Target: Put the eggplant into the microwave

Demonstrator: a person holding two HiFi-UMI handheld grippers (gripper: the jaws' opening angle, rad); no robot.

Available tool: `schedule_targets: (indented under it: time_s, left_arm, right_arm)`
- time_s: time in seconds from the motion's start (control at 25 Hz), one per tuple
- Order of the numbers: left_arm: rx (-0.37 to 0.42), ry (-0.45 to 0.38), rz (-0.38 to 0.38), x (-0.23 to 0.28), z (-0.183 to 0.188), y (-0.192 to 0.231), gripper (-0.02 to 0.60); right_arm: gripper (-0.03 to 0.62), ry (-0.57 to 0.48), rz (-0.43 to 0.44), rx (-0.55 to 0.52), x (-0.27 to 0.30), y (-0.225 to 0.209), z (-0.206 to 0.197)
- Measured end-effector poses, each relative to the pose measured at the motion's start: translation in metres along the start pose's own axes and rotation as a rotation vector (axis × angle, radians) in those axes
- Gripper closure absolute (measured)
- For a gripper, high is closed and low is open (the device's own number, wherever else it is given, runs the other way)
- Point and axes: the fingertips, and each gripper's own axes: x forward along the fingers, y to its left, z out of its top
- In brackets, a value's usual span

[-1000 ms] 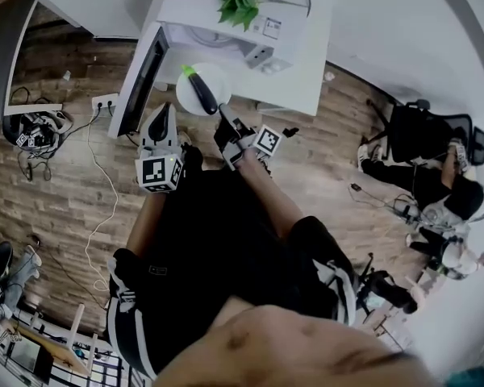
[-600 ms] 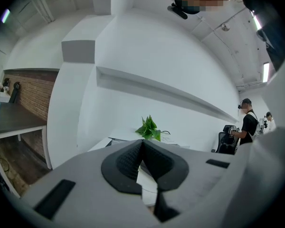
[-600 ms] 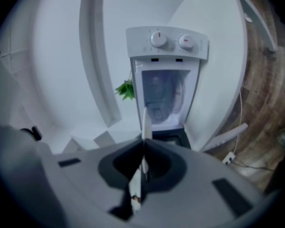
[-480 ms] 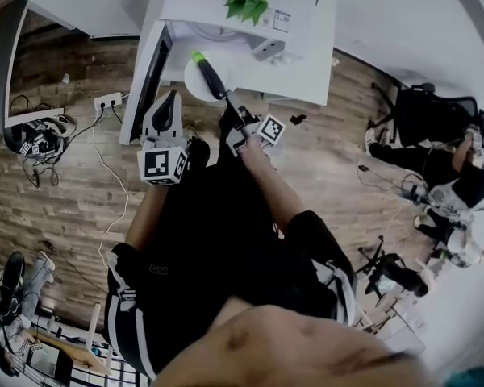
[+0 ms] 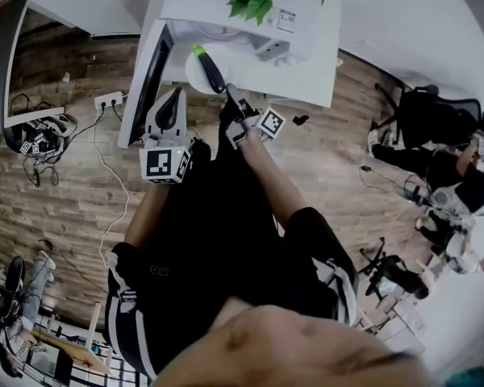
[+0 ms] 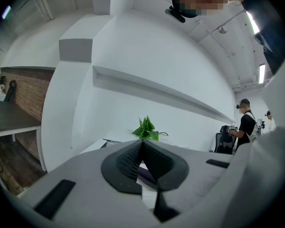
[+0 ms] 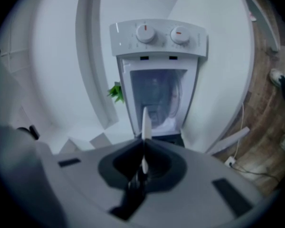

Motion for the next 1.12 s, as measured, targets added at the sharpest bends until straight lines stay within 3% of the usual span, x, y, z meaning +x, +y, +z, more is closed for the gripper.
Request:
schedule_targets:
  time_s: [0.48,1.12]
  left_arm:
    - [0.013,0.020,-0.019,0.026,-0.016,-0.003,0.549]
    - [-0.002,0.023,0.009,0.040,-0.017,0.005,0.549]
  right_arm:
    - [0.557,-0.039,0.008,0.000,0.024,-0.024,0.025]
    - [0.557,-0.126,-0.007,0.003,0.057,-0.062,0.069]
